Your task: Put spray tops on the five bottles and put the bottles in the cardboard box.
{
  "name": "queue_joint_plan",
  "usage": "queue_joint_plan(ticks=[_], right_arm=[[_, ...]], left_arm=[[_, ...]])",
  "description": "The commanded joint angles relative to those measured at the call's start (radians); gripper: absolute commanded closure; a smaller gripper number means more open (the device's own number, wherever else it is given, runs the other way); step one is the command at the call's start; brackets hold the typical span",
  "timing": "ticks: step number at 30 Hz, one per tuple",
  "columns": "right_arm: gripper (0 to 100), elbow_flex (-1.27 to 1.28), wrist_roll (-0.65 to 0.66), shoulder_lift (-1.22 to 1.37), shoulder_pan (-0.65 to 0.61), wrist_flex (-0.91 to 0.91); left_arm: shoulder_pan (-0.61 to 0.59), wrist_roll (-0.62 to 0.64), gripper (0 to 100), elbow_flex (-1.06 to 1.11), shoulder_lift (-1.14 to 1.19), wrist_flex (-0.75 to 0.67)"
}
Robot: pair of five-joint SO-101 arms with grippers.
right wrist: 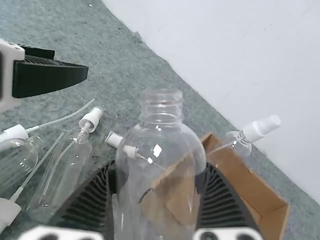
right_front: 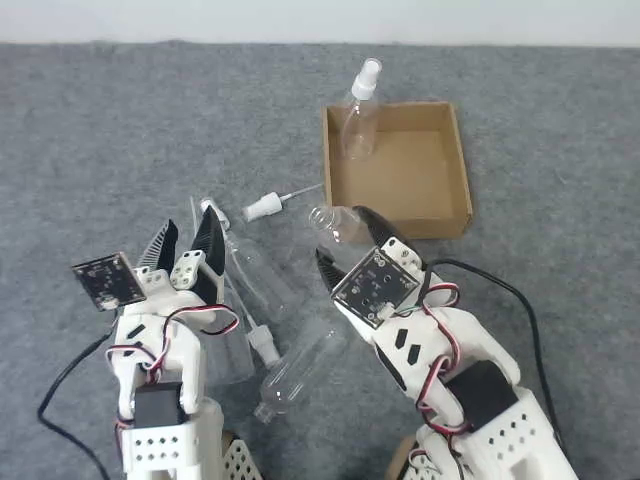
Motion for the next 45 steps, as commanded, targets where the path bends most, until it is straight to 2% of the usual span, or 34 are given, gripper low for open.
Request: queue_joint_plan(ticks=[1,8,19,22,29,32,45], right_arm=[[95.8,-0.009,0.003,-0.03,0.013,-0.016],[95.8,0.005,-0.115,-0.03,0.015,-0.019],[95.7,0.029,-0.123,-0.03,0.015,-0.027],[95.7,0.052,-0.123,-0.03,0.015,-0.056],[95.7,0.141,-0.117,-0.03,0.015,-0.191],[95.7,0.149,-0.117,-0.03,0.015,-0.2],[95.7,0.149,-0.115,-0.03,0.015,-0.2]], left_arm=[[0.0,-0.008,81,-0.013,-0.02,-0.014],[-0.003,-0.003,81,-0.013,-0.02,-0.015],[-0.028,-0.008,81,-0.03,-0.02,-0.006],[-0.095,-0.052,81,-0.085,-0.02,0.071],[-0.167,-0.19,81,-0.237,-0.02,0.285],[-0.216,-0.249,81,-0.243,-0.018,0.265],[-0.224,-0.236,81,-0.289,-0.017,0.33]])
